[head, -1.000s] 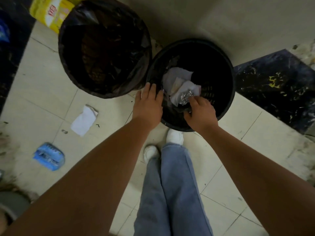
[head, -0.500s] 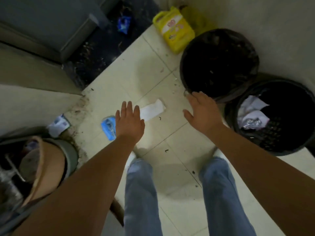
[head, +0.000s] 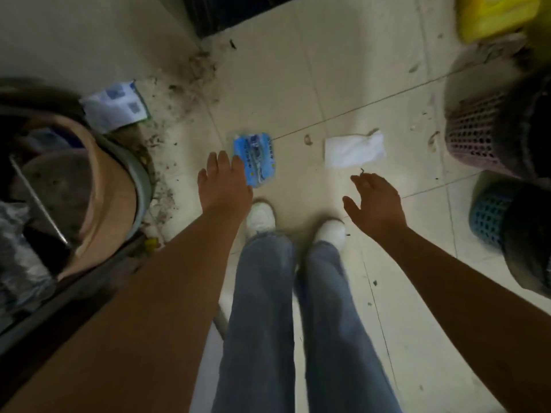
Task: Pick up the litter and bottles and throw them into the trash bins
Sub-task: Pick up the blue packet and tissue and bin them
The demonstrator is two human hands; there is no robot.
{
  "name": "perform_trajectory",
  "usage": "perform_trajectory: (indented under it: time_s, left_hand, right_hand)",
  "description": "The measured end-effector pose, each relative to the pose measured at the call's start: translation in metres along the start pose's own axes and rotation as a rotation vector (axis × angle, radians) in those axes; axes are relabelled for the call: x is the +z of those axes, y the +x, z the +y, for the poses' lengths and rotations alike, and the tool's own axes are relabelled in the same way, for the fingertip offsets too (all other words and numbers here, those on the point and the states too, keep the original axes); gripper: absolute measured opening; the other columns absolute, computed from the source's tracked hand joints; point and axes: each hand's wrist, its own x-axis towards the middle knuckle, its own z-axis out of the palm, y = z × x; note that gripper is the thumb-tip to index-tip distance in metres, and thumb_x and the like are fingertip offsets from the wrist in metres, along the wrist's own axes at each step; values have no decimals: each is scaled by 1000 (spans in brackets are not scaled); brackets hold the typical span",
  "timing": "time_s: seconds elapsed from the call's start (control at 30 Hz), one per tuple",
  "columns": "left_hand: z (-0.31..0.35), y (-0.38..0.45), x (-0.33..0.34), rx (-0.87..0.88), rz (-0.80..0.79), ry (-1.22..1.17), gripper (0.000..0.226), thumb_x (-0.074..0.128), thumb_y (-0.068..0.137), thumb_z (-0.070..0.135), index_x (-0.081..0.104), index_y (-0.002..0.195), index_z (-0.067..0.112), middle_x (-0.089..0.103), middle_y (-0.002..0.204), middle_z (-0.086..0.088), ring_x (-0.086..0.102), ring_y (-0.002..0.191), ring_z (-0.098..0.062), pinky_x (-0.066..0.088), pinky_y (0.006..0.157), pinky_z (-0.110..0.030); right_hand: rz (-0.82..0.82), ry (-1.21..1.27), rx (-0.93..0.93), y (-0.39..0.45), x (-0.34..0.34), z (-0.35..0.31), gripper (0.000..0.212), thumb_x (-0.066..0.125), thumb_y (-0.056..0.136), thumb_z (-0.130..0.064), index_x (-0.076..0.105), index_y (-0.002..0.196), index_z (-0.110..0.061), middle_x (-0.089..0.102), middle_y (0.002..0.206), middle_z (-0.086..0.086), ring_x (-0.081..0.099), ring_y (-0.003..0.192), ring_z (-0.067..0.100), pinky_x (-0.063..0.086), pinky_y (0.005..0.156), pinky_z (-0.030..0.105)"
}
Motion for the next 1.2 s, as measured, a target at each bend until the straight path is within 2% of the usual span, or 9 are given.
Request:
perform_trajectory:
  time_s: [0.1,0.17,0.43,0.6,0.7,0.83,0.9,1.03,1.2]
  left_hand:
    - [-4,38,33,-54,-31,-108,52,50,97,31,34,138,4,42,140,-17,40,130,-30,42,101,-39]
    - [0,69,58,-64,-66,-169,45,50,97,32,41,131,3,50,130,-16,49,119,-30,46,93,-38]
    - [32,171,137,-149,-92,-323,40,50,98,32,51,123,1,55,124,-17,53,115,-30,52,87,-39]
    - [37,205,168,-167,15,-341,40,46,100,28,52,124,-3,52,126,-22,50,119,-35,50,91,-45]
    - [38,215,176,-127,80,-355,35,42,101,23,57,115,-5,58,118,-24,55,112,-36,51,87,-45]
    - [39,214,171,-85,76,-349,33,40,102,20,59,108,-7,60,113,-25,57,105,-37,49,83,-43]
    - [37,212,162,-56,82,-326,33,40,102,20,58,107,-7,60,111,-25,57,103,-36,49,81,-42]
    - [34,204,126,-10,148,-295,30,43,101,17,60,104,-8,61,109,-25,58,101,-37,49,80,-43]
    - [54,176,52,62,189,-232,31,43,100,16,61,106,-8,60,112,-26,56,105,-37,46,84,-43]
  right_hand:
    - [5,-12,-27,43,21,-10,45,55,89,-18,46,127,4,51,134,25,43,129,37,32,109,47]
    - [-37,-73,11,80,38,-11,44,51,91,-22,44,128,1,51,133,22,42,128,35,33,108,45]
    - [-41,-147,280,188,105,24,38,53,90,-23,48,120,1,53,125,21,49,116,35,44,94,43]
    - [98,-108,330,226,140,53,52,57,88,-30,40,126,0,49,127,23,46,118,38,42,96,48]
    - [182,-16,319,239,154,56,50,58,88,-28,41,125,0,46,128,24,43,119,39,41,99,48]
    - [290,114,305,250,157,64,22,51,90,-13,56,99,7,60,104,26,54,99,39,48,90,45]
    - [286,153,283,254,156,65,20,46,90,-6,58,85,9,65,91,28,59,86,39,52,82,46]
    - [314,220,321,246,143,61,21,46,89,-4,61,81,9,66,87,27,61,82,40,50,80,45]
    - [399,235,287,199,90,40,21,49,87,-7,63,87,8,64,92,27,57,88,39,47,76,42]
